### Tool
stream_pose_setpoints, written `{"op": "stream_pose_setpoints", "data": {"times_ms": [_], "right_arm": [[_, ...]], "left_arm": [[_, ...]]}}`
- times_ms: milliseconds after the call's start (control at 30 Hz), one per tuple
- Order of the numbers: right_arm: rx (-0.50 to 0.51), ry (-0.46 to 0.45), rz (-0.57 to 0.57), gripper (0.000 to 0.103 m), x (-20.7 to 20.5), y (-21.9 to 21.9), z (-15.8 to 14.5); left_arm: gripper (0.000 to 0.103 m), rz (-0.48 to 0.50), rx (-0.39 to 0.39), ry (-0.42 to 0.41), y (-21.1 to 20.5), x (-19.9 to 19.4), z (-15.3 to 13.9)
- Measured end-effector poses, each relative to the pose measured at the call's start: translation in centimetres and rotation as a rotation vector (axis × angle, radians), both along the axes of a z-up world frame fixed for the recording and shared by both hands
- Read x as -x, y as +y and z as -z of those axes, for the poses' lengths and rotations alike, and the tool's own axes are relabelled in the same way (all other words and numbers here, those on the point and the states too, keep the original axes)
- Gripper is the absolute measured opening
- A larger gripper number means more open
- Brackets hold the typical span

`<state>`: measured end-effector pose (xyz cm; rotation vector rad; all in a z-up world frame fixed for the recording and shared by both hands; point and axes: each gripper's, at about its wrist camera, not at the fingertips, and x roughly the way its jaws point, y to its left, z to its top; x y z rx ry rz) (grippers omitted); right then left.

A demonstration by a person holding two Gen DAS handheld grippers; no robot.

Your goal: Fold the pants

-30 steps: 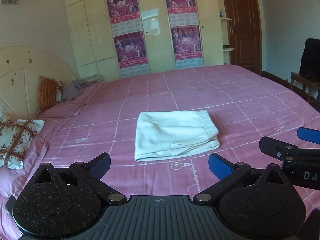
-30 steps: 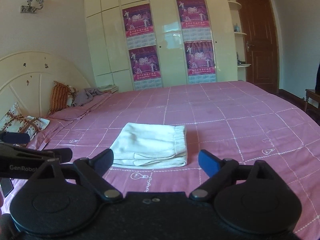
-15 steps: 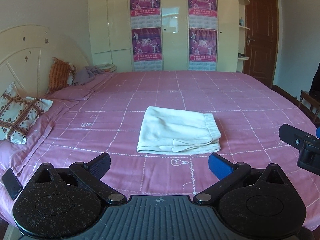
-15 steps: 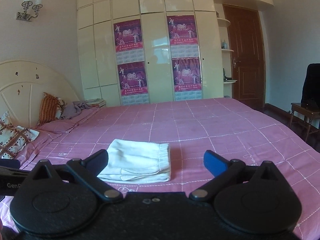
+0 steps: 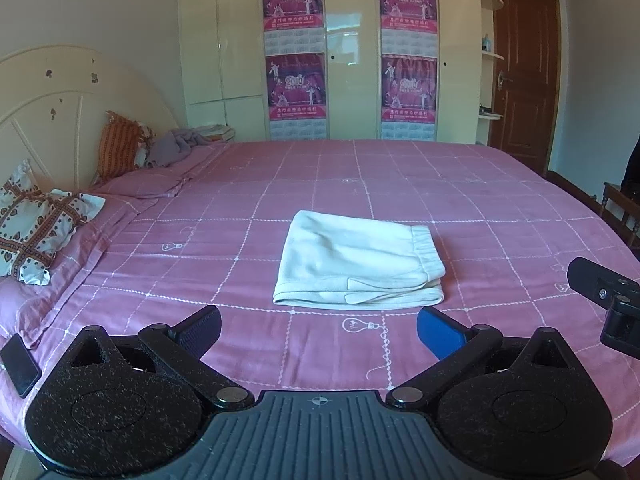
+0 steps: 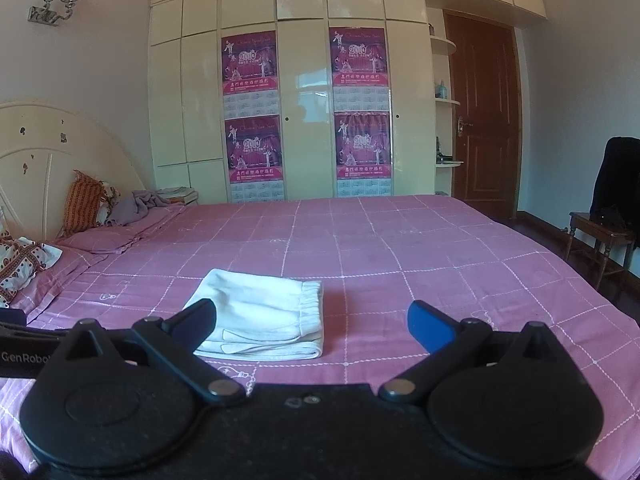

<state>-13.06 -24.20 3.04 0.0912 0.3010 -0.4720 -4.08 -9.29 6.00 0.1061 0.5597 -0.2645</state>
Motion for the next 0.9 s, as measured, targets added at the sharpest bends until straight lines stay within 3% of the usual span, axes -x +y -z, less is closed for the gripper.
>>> {"op": "stream_pose_setpoints", "data": {"times_ms": [900], "right_arm": [[-0.019,0.008,0.004,0.103,0.1,-0.44,-0.02]], "left_arm": [[0.103,-0.004,0.005,0.006,-0.61,-0.12,0.16]]}}
